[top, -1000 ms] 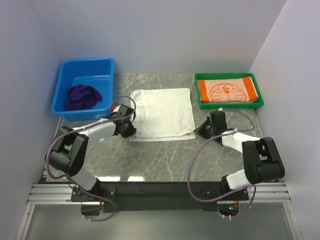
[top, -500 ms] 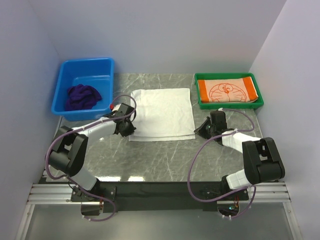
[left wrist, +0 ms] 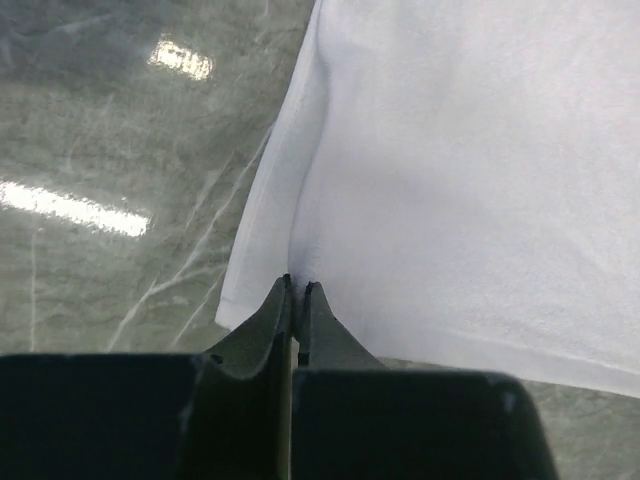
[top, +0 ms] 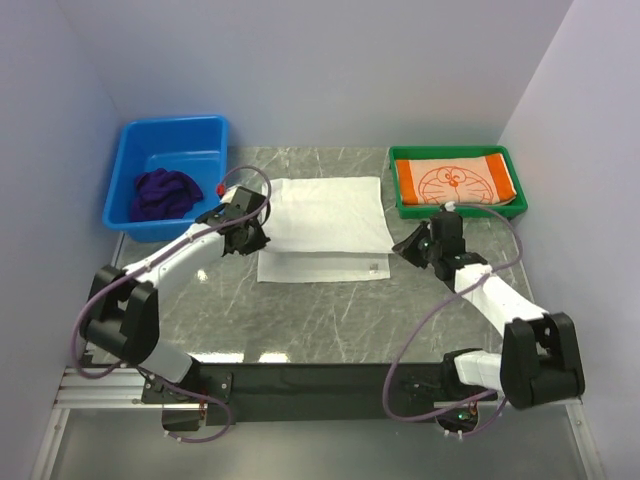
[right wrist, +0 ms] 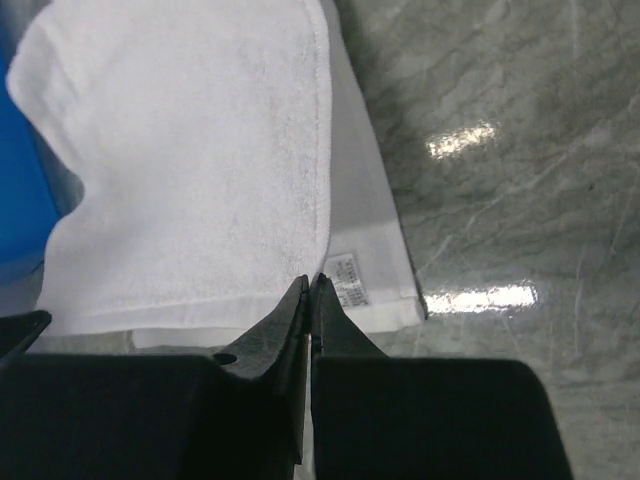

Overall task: Fold and stack the towels
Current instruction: Fold the towel

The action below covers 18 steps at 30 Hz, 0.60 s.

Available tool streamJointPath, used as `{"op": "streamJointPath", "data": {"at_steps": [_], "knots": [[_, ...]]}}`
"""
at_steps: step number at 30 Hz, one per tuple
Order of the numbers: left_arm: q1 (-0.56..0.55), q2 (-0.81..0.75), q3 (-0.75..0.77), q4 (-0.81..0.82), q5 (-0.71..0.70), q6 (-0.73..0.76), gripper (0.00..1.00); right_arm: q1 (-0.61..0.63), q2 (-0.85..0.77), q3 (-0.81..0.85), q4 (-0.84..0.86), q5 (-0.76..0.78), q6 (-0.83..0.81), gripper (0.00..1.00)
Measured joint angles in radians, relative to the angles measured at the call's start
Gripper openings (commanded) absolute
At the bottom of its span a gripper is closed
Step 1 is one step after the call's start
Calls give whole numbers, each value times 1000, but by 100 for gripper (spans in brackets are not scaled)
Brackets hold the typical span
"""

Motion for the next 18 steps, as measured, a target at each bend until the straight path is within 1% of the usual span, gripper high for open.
{"op": "streamJointPath", "data": {"at_steps": [4,8,10,13,15,18], "knots": [[0,-80,0,-38,-2,17,1,0,-88,1,-43,-19,0,0],[-1,-131,-42,-22,2,33,1,0,-117,-39,-31,-40,6,0],[-1,-126,-95,-3,13,35,1,2,-98,-82,-13,-53,16,0],[-4,-78,-171,21,26,34,1,3,-15,-145,22,-78,37,0],[-5,-37,-206,35,30,34,1,5,44,-180,47,-95,54,0],[-5,6,-233,50,30,31,1,5,69,-190,95,-117,72,0]]}}
